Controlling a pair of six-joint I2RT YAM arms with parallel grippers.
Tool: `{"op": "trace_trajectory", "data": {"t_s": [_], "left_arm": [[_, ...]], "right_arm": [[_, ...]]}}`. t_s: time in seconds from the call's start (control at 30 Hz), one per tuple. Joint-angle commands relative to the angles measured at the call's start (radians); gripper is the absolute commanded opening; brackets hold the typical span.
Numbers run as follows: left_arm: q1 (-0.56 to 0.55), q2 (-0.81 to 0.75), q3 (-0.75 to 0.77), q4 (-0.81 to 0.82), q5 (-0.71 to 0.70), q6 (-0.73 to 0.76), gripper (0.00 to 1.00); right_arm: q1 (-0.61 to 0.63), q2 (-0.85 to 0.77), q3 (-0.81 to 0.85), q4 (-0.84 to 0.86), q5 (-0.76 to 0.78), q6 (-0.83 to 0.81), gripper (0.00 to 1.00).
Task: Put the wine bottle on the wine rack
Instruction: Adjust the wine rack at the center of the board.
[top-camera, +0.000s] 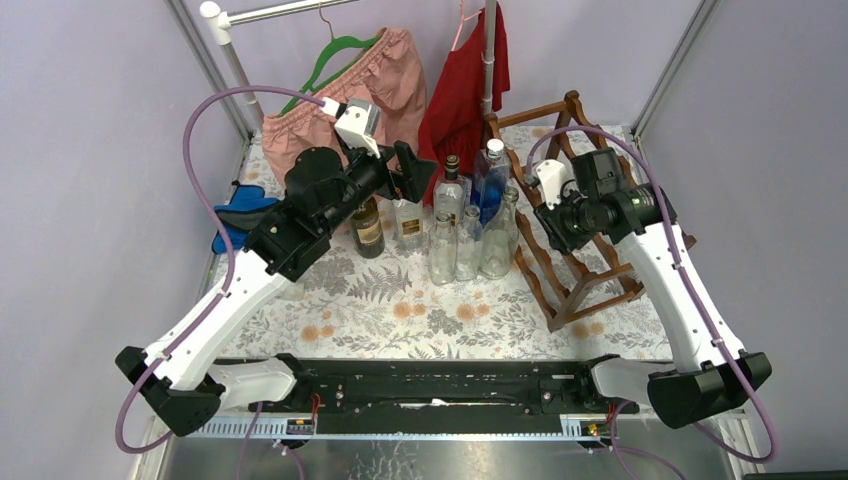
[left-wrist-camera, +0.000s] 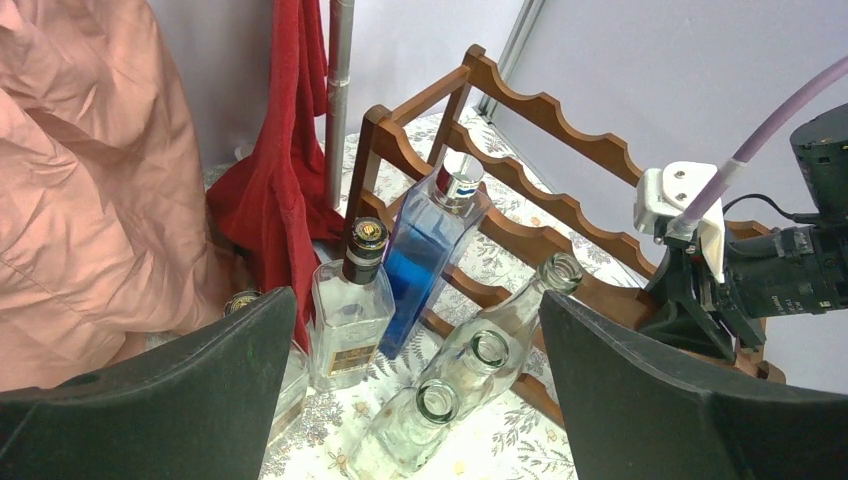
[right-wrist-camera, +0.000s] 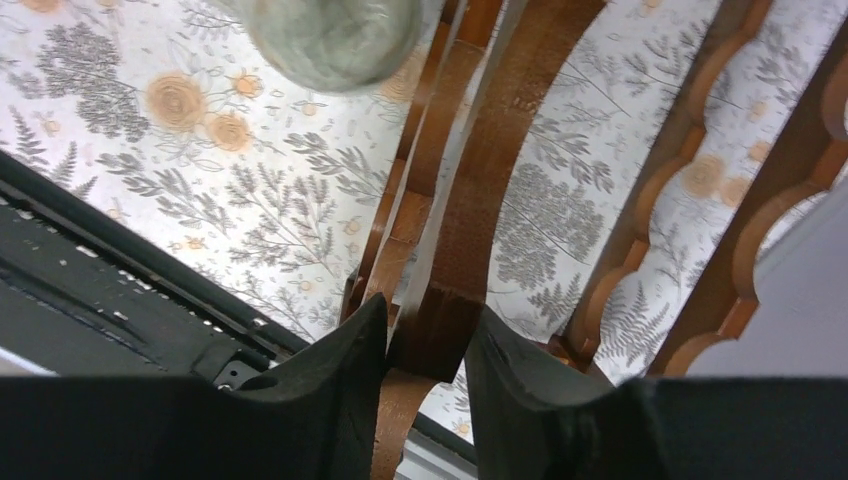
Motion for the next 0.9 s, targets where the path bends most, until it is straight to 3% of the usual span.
{"op": "trace_trajectory", "data": {"t_s": [0.0, 0.37, 0.87], "left_arm": [[-0.005, -0.013, 0.009, 0.077, -0.004, 0.004, 0.99], [-0.005, -0.036, -0.006, 0.080, 0.007, 0.007, 0.99], [-0.005, -0.065, -0.024, 0.088, 0.019, 0.000, 0.99]], "right_arm": [[-0.008, -0.042, 0.012, 0.051, 0.134, 0.012, 0.38], [-0.104, -0.021, 0.060, 0.067, 0.185, -0.099, 0.21], [-0.287, 0.089, 0.154, 0.148, 0.018, -0.347, 0.17]]}}
